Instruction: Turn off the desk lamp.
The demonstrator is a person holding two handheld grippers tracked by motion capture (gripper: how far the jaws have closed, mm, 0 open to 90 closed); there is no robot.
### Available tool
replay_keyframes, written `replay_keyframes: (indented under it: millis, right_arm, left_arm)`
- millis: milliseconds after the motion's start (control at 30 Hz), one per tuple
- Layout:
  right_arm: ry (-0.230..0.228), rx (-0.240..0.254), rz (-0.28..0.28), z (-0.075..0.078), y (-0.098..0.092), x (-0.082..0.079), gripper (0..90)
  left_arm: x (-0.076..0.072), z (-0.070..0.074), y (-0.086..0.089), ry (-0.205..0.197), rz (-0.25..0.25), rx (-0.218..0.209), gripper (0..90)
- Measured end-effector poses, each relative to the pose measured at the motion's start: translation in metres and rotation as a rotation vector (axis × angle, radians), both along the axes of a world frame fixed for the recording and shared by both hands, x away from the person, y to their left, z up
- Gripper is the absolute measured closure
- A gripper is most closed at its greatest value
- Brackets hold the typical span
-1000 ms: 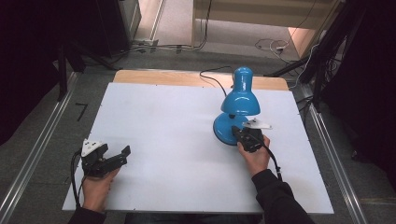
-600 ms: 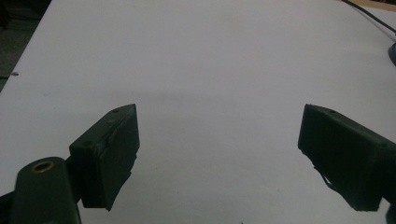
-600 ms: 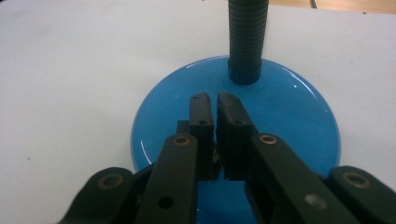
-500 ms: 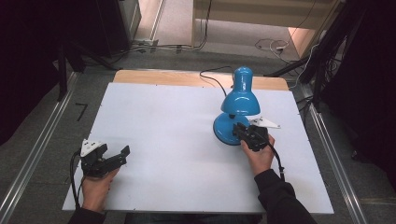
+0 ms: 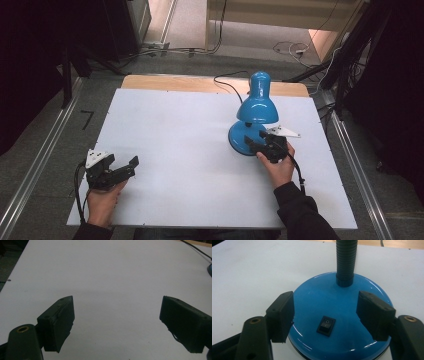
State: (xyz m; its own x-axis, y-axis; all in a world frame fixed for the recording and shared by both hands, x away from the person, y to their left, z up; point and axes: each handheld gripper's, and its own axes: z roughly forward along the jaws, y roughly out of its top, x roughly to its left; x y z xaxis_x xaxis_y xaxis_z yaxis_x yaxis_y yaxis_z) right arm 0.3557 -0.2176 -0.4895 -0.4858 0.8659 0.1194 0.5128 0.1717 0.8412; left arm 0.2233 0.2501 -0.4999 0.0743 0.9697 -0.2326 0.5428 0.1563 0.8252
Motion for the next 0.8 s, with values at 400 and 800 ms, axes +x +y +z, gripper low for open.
replay_keyframes:
  millis: [400,800]
  right_arm:
    - [-0.006,-0.003,0.014,0.0025,-0.0003,-0.0027,26.2]
    - [0.002,-0.010,0.013,0.0045,-0.0038,-0.0046,24.0]
  left_arm:
    - [0.0002,-0.0002,0.0004,0.002,-0.002,-0.003,13.2]
    - [0.0003,-0.0004,0.0001,0.003,-0.003,-0.003,13.1]
